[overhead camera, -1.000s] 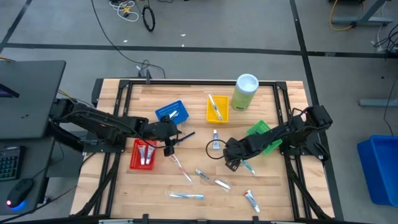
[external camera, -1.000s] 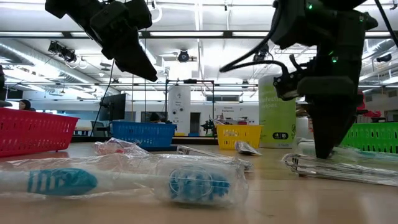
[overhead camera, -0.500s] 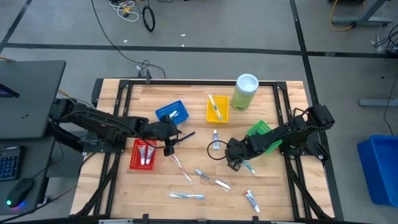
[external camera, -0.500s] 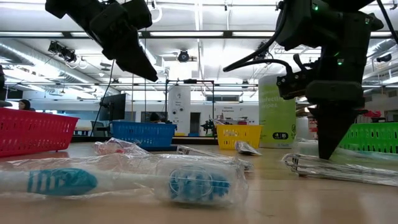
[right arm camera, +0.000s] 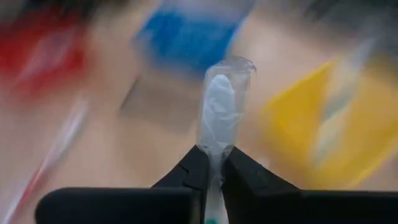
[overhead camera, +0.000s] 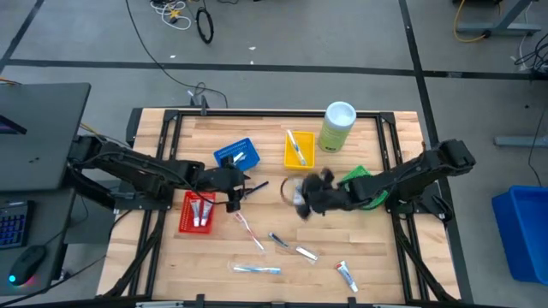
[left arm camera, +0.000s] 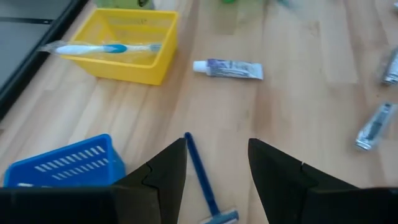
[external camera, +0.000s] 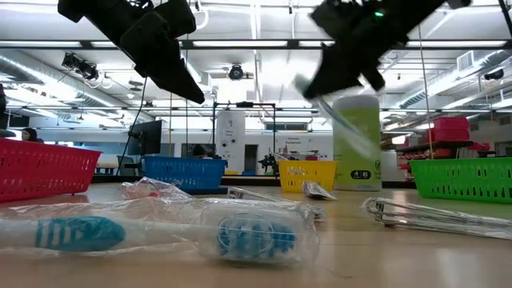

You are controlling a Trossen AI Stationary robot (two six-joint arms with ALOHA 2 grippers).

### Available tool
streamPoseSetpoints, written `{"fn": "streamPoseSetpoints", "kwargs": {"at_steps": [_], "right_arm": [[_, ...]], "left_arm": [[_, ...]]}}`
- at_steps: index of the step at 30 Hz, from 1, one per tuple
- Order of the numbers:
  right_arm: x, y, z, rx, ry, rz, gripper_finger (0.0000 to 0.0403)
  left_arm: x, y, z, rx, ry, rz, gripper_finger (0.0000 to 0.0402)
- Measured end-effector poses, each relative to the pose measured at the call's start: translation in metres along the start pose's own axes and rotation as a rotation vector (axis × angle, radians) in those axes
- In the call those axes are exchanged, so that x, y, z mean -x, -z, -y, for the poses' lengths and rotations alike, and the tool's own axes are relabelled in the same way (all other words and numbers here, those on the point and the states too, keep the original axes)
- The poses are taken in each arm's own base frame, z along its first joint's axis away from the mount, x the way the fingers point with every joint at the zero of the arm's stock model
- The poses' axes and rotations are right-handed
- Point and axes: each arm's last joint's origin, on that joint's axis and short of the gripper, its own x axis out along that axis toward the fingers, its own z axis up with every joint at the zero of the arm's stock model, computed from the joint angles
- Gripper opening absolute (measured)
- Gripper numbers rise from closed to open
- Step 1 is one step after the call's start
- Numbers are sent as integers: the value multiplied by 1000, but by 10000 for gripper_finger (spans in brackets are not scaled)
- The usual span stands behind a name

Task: Pick & Place Travel size toiletries
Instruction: Put the blue toothbrush into the yellow basket

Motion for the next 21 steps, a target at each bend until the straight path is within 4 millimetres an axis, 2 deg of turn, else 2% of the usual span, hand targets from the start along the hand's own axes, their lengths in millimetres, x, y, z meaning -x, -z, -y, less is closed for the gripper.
{"fn": "streamPoseSetpoints", "kwargs": {"at_steps": [2, 4, 7, 11, 16, 21], "right_arm": [[0, -16, 3, -55, 136, 213, 39], [-3, -32, 7, -12, 223, 335, 40], [-12, -54, 19, 104, 235, 388, 35], [-31, -81, 48, 60, 136, 415, 32], [-63, -82, 89, 54, 195, 288, 33], [-95, -68, 112, 58, 254, 159, 33]], "left_arm": [[0, 0, 0, 1, -10, 1, 181], [0, 0, 0, 2, -9, 1, 181], [0, 0, 0, 2, -9, 1, 181], [0, 0, 0, 2, -13, 2, 181], [0, 0, -1, 2, -26, 3, 181], [0, 0, -1, 1, -27, 3, 181]]}}
